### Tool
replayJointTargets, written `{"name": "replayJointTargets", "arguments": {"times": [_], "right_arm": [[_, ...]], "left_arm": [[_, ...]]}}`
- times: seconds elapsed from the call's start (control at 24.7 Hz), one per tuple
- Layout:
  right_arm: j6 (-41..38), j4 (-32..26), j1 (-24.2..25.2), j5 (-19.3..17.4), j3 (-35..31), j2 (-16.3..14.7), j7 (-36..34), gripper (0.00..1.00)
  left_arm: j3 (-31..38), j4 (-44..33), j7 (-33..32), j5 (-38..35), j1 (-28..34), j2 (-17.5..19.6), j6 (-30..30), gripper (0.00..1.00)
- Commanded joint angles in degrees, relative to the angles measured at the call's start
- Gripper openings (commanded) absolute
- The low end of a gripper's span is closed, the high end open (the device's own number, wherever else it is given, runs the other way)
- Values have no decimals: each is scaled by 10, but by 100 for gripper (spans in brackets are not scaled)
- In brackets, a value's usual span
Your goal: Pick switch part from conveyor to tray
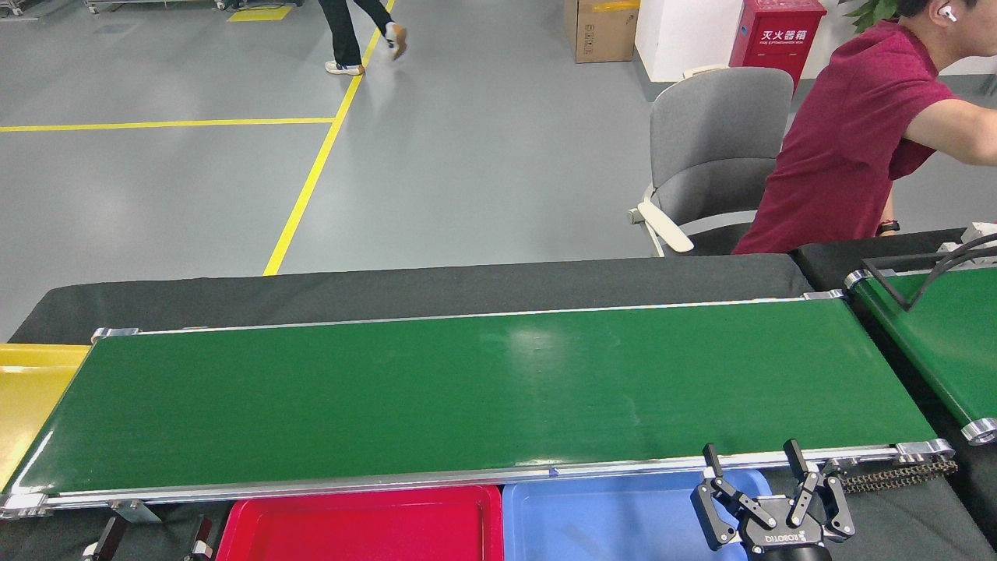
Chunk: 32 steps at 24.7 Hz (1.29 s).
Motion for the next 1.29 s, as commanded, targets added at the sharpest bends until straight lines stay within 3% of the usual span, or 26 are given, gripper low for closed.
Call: {"name": "replayJointTargets", "arguments": {"times": [0.0, 1.25], "right_arm": [[-2, -8, -1, 0, -3, 1, 10, 99], [-24, -7, -7, 0, 1, 2, 9, 99]], "left_arm": [[2, -5, 2, 0, 1, 3, -1, 100], [5, 2, 7, 3, -11, 8, -1, 100]]}}
